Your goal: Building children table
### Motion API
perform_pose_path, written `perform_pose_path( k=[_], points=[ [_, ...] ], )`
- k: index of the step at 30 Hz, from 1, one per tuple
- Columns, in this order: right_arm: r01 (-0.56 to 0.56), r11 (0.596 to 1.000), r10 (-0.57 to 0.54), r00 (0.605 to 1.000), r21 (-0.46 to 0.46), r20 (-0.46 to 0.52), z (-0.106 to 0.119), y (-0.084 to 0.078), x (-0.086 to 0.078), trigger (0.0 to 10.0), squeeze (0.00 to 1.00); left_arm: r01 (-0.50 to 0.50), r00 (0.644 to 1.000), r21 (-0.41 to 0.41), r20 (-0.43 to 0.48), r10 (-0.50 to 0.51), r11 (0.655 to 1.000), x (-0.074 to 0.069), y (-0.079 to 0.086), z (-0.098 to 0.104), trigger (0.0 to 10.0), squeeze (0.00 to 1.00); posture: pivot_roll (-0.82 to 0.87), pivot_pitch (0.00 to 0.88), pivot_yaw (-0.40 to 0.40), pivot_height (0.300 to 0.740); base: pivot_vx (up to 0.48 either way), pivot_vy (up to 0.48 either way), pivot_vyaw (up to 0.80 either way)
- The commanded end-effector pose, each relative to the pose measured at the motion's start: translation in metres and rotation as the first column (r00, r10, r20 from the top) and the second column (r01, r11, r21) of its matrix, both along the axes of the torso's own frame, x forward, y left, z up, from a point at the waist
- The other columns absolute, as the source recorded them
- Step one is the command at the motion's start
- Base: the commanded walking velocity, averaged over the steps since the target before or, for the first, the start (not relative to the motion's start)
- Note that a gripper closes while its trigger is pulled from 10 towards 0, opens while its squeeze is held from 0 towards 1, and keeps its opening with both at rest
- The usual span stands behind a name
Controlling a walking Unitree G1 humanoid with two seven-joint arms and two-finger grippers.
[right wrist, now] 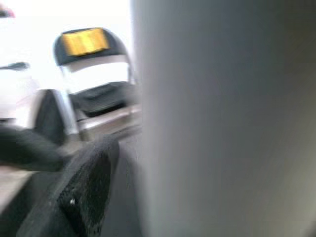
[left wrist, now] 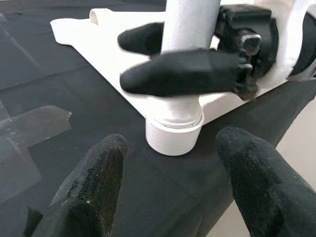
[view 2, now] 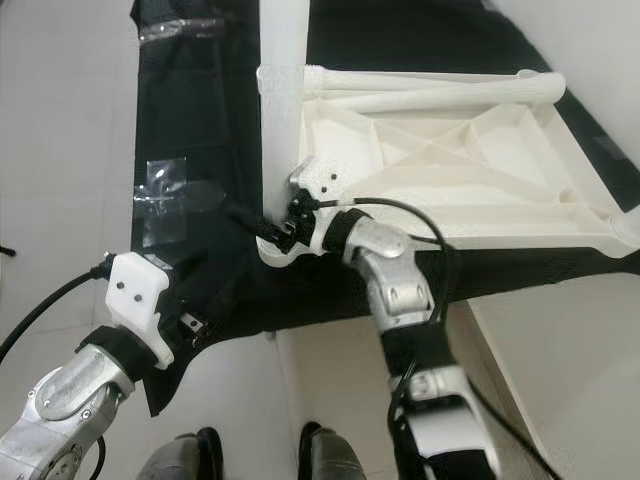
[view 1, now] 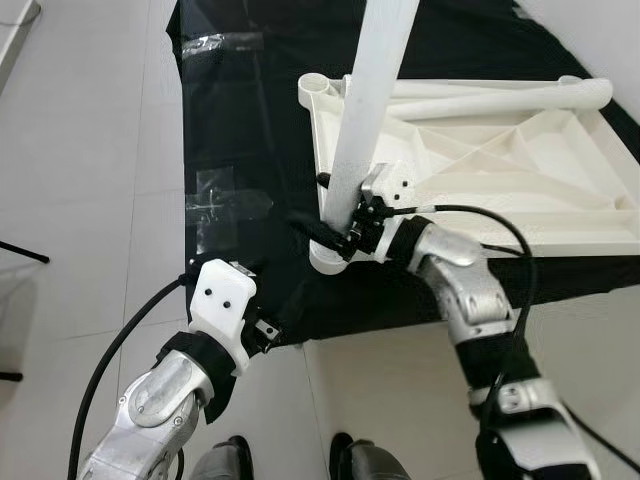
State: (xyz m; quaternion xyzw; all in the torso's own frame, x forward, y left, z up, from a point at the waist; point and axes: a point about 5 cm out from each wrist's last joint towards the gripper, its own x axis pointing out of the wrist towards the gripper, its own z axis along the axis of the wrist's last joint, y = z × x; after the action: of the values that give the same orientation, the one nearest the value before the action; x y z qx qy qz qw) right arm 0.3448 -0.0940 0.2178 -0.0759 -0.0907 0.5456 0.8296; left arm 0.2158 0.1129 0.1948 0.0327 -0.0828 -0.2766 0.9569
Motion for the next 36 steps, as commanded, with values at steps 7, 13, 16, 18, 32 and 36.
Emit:
perform_pose_path(
  k=[7, 13, 16, 18, 32, 36],
  points=[
    [-0.172, 0.985, 0.172, 0.985, 0.004, -0.015, 0.019, 0.004, 0.010, 0.0, 0.00, -0.008, 1.000, 0.002, -0.008, 0.008, 1.000, 0.000, -0.001, -0.004, 10.0, 0.00, 0.11, 0.237, -0.099, 0.740, 0.000, 0.000, 0.00],
    [-0.201, 0.980, 0.201, 0.980, 0.002, -0.013, 0.019, 0.005, 0.012, 0.0, 0.00, -0.010, 1.000, 0.001, -0.011, 0.010, 1.000, -0.002, -0.002, -0.004, 10.0, 0.00, 0.11, 0.248, -0.101, 0.740, 0.000, 0.000, 0.00],
    [-0.198, 0.980, 0.198, 0.980, -0.001, -0.017, 0.014, 0.004, 0.009, 0.0, 0.00, -0.012, 1.000, 0.001, -0.013, 0.012, 1.000, -0.002, -0.001, -0.004, 10.0, 0.00, 0.11, 0.255, -0.100, 0.740, 0.000, 0.000, 0.00],
    [-0.132, 0.991, 0.132, 0.991, 0.004, -0.010, 0.003, 0.001, 0.006, 0.0, 0.00, -0.014, 1.000, -0.001, -0.016, 0.014, 1.000, -0.003, 0.000, -0.004, 10.0, 0.00, 0.09, 0.265, -0.101, 0.740, 0.000, 0.000, 0.00],
    [0.470, 0.882, -0.469, 0.882, 0.021, -0.037, -0.059, 0.022, -0.042, 0.0, 0.00, -0.027, 0.999, 0.011, -0.022, 0.027, 1.000, -0.003, 0.004, -0.005, 10.0, 0.00, 0.09, 0.283, -0.112, 0.740, 0.000, 0.000, 0.00],
    [0.417, 0.907, -0.415, 0.909, 0.062, -0.032, -0.049, 0.027, -0.027, 10.0, 0.00, -0.013, 1.000, 0.015, -0.020, 0.013, 1.000, -0.002, 0.002, -0.005, 10.0, 0.00, 0.09, 0.275, -0.108, 0.740, 0.000, 0.000, 0.00]
  ],
)
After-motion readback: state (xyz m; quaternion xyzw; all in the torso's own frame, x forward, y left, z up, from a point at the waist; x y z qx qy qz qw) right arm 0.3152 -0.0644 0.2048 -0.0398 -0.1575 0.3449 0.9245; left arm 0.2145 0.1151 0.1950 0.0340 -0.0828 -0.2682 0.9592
